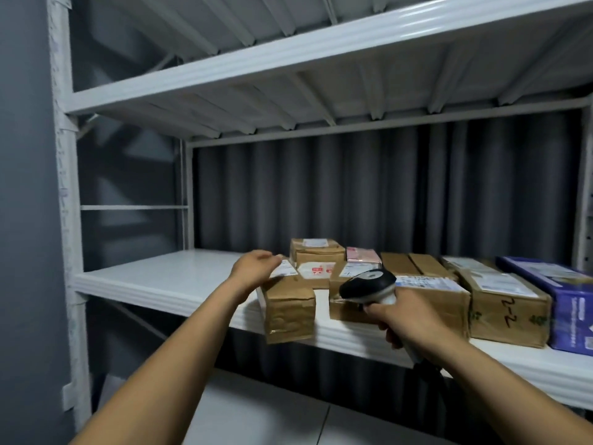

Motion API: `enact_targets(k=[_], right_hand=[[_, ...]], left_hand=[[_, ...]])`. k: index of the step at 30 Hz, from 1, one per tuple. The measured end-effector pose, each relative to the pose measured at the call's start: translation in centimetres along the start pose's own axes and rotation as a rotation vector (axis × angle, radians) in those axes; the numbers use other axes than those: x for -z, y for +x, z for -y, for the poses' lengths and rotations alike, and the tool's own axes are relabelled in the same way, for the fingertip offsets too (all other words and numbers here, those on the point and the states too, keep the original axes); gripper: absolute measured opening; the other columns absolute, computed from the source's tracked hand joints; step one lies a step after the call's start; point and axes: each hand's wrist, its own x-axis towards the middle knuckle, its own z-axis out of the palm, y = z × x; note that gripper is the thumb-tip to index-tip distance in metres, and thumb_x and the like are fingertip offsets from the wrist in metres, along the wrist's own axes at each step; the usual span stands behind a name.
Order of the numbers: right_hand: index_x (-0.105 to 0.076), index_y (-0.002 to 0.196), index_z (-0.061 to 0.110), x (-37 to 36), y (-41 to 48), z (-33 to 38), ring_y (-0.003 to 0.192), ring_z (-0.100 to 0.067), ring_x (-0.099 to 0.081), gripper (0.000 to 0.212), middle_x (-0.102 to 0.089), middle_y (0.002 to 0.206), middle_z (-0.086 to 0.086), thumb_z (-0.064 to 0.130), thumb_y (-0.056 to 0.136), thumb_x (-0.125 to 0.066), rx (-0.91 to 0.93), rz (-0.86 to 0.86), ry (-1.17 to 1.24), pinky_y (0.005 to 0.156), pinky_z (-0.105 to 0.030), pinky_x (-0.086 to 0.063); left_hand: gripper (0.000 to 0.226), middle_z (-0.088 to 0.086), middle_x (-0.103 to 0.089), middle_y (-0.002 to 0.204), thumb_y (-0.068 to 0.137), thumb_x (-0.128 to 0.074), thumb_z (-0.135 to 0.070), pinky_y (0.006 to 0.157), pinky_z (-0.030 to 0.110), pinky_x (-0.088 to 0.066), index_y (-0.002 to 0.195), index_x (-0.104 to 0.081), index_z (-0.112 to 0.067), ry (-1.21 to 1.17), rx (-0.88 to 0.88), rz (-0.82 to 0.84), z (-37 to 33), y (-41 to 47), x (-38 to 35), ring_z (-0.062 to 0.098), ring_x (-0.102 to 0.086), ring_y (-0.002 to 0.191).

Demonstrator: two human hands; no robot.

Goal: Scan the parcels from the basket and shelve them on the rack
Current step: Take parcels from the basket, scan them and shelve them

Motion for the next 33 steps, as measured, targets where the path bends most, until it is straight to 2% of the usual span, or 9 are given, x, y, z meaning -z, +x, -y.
enact_targets(k=[3, 7, 9, 15, 17, 19, 22, 27, 33], right_hand=[[-0.060, 0.078, 0.005, -0.1, 0.0, 0.1, 0.046, -0.022, -0.054, 0.014, -0.061, 0.065, -0.011, 0.014, 0.086, -0.067, 0.002, -0.006, -0.012, 0.044, -0.029, -0.045], [-0.058, 0.075, 0.006, -0.2, 0.0, 0.7, 0.043, -0.021, -0.053, 0.015, -0.059, 0.061, -0.008, 0.013, 0.085, -0.067, 0.010, -0.005, -0.013, 0.043, -0.028, -0.044], [-0.058, 0.072, 0.007, -0.2, -0.2, 1.0, 0.042, -0.021, -0.053, 0.016, -0.058, 0.059, -0.007, 0.012, 0.085, -0.066, 0.015, -0.004, -0.025, 0.042, -0.028, -0.044], [-0.059, 0.075, 0.008, 0.5, -0.3, 1.4, 0.045, -0.023, -0.055, 0.012, -0.059, 0.059, -0.009, 0.013, 0.084, -0.066, 0.031, -0.016, -0.074, 0.042, -0.028, -0.045], [-0.061, 0.075, 0.007, 0.8, -0.1, 1.4, 0.046, -0.023, -0.056, 0.012, -0.060, 0.060, -0.011, 0.014, 0.083, -0.066, 0.029, -0.021, -0.082, 0.044, -0.028, -0.046], [-0.062, 0.075, 0.006, 0.9, 0.3, 1.3, 0.046, -0.023, -0.056, 0.013, -0.061, 0.061, -0.011, 0.015, 0.082, -0.067, 0.023, -0.030, -0.087, 0.043, -0.028, -0.046], [-0.063, 0.075, 0.007, 0.9, 0.9, 1.1, 0.046, -0.022, -0.057, 0.012, -0.062, 0.061, -0.011, 0.015, 0.082, -0.067, 0.021, -0.032, -0.100, 0.041, -0.026, -0.046], [-0.061, 0.070, 0.008, 0.8, 1.8, 0.4, 0.047, -0.023, -0.057, 0.015, -0.063, 0.063, -0.012, 0.015, 0.081, -0.068, 0.017, -0.043, -0.114, 0.040, -0.026, -0.046], [-0.060, 0.066, 0.008, 0.8, 2.8, -0.4, 0.048, -0.025, -0.057, 0.019, -0.062, 0.061, -0.012, 0.016, 0.080, -0.068, 0.012, -0.058, -0.134, 0.042, -0.028, -0.045]], left_hand=[[0.050, -0.012, -0.057, 0.120, 0.085, -0.062, -0.054, 0.094, 0.029, -0.044, 0.126, -0.061, -0.026, 0.309, -0.199, 0.136, -0.4, -2.8, 0.0, 0.014, -0.053, 0.117], [0.074, 0.005, -0.038, 0.148, 0.077, -0.060, -0.069, 0.107, 0.041, -0.038, 0.143, -0.035, -0.045, 0.826, -0.315, 0.241, 0.5, -4.6, -0.8, 0.031, -0.036, 0.133], [0.074, 0.007, -0.036, 0.148, 0.080, -0.063, -0.061, 0.105, 0.040, -0.038, 0.145, -0.029, -0.046, 0.834, -0.278, 0.235, 1.1, -4.2, -0.7, 0.032, -0.038, 0.131], [0.067, 0.008, -0.047, 0.140, 0.084, -0.067, -0.031, 0.103, 0.034, -0.041, 0.144, -0.037, -0.040, 0.740, -0.171, 0.156, 2.6, -1.4, -0.3, 0.028, -0.045, 0.126], [0.070, 0.007, -0.047, 0.140, 0.081, -0.065, -0.039, 0.103, 0.038, -0.040, 0.143, -0.033, -0.046, 0.698, -0.113, 0.163, 3.3, -0.1, -0.9, 0.029, -0.043, 0.124], [0.075, 0.007, -0.045, 0.140, 0.070, -0.061, -0.064, 0.101, 0.042, -0.041, 0.138, -0.037, -0.048, 0.650, -0.055, 0.135, 3.5, 0.7, -1.8, 0.031, -0.041, 0.123], [0.091, 0.010, -0.042, 0.136, 0.060, -0.057, -0.085, 0.100, 0.044, -0.041, 0.136, -0.044, -0.036, 0.663, 0.019, 0.006, 3.0, 1.4, -3.6, 0.032, -0.042, 0.123], [0.078, 0.010, -0.044, 0.133, 0.070, -0.061, -0.072, 0.096, 0.041, -0.039, 0.134, -0.048, -0.030, 0.720, 0.029, -0.125, 2.8, 2.9, -5.6, 0.032, -0.040, 0.122], [0.069, 0.011, -0.042, 0.129, 0.076, -0.067, -0.055, 0.098, 0.036, -0.040, 0.137, -0.049, -0.028, 0.564, -0.011, -0.083, 3.6, 5.3, -5.9, 0.032, -0.037, 0.118]])
